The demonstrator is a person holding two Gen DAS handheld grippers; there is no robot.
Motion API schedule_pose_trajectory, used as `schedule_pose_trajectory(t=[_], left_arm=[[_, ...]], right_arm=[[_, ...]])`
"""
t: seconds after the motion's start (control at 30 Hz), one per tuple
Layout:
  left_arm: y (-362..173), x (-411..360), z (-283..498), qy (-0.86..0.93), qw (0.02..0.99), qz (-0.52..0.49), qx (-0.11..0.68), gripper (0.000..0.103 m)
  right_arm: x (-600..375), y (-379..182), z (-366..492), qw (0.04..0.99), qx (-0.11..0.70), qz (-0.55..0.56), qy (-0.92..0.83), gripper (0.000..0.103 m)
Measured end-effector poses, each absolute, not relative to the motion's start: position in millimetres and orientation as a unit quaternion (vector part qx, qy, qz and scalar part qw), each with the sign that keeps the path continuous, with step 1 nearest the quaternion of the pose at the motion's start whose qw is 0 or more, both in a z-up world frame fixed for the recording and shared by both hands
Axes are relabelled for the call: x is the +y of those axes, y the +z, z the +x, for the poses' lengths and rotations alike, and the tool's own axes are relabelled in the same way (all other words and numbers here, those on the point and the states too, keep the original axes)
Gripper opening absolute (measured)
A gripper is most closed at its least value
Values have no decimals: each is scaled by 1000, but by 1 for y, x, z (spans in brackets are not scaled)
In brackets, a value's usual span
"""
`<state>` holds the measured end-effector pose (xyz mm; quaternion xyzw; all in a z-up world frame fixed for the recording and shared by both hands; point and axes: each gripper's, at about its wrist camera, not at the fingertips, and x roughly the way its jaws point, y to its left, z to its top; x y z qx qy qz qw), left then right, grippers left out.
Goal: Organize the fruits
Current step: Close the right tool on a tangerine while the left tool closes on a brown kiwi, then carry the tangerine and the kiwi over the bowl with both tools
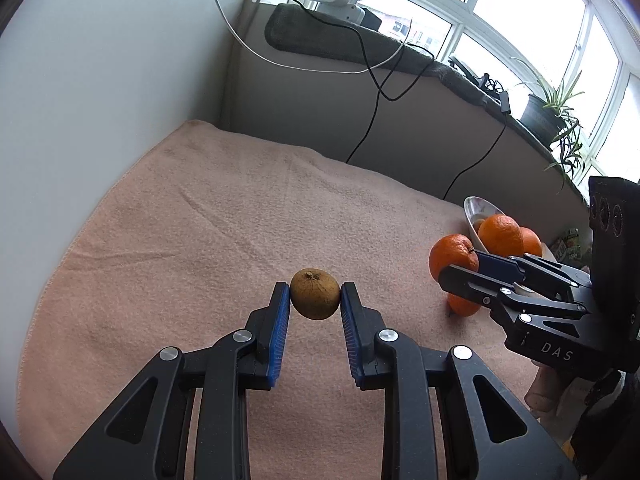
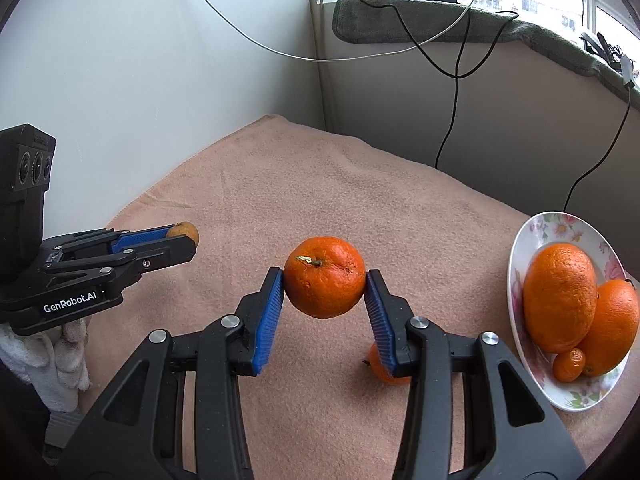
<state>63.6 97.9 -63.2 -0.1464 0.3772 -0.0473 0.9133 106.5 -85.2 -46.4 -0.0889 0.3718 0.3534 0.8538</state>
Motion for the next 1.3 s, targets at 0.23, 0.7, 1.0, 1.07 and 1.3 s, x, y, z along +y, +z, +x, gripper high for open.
schedule_pose_trajectory(t=[0.23, 0.7, 1.0, 1.07, 1.3], left_arm=[[-48, 72, 80, -76, 917, -140, 366, 24], [-27, 17, 109, -129, 919, -118, 352, 24], [-21, -14, 127, -159, 917, -108, 350, 24], [-20, -20, 132, -164, 916, -107, 351, 24], [-19, -43, 144, -185, 912, -98, 352, 24]], right_arm=[[-118, -31, 112, 868, 355, -75, 338, 44], [-178, -16, 135, 891, 339, -43, 298, 44], [-210, -11, 151, 902, 336, -28, 270, 44], [-217, -11, 155, 903, 336, -24, 265, 44], [-237, -12, 167, 907, 339, -20, 250, 44]])
